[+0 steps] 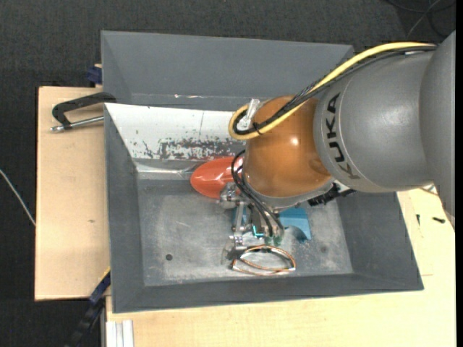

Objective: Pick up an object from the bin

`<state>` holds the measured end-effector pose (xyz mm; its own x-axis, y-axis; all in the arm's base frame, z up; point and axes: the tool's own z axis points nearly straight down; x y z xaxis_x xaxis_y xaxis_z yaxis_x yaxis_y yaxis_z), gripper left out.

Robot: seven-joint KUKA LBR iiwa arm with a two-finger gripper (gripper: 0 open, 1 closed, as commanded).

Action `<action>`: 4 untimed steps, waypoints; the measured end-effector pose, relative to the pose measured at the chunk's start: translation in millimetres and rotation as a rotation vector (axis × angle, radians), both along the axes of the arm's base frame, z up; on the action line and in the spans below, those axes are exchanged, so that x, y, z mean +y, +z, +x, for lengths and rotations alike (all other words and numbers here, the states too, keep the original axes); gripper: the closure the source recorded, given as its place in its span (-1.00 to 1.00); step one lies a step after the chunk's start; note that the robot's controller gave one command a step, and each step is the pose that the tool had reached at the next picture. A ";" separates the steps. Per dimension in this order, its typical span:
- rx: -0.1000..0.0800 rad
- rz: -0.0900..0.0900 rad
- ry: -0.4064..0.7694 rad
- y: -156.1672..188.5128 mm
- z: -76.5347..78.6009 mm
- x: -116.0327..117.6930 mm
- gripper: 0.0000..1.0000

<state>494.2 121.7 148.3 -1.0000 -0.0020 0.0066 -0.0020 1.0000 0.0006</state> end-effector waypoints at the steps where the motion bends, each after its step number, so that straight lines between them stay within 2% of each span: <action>1: -0.008 0.001 -0.002 4.2 2.1 -0.6 -1.00; 2: -0.016 0.004 0.068 -61.9 27.9 -70.5 -1.00; 3: -0.010 0.002 0.093 -51.9 37.8 -105.3 -1.00; 4: -0.009 0.001 -0.083 -47.3 18.4 -150.4 -1.00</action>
Offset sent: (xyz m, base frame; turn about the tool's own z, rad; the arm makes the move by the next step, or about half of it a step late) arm 0.0294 -0.0890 -0.0783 -0.0714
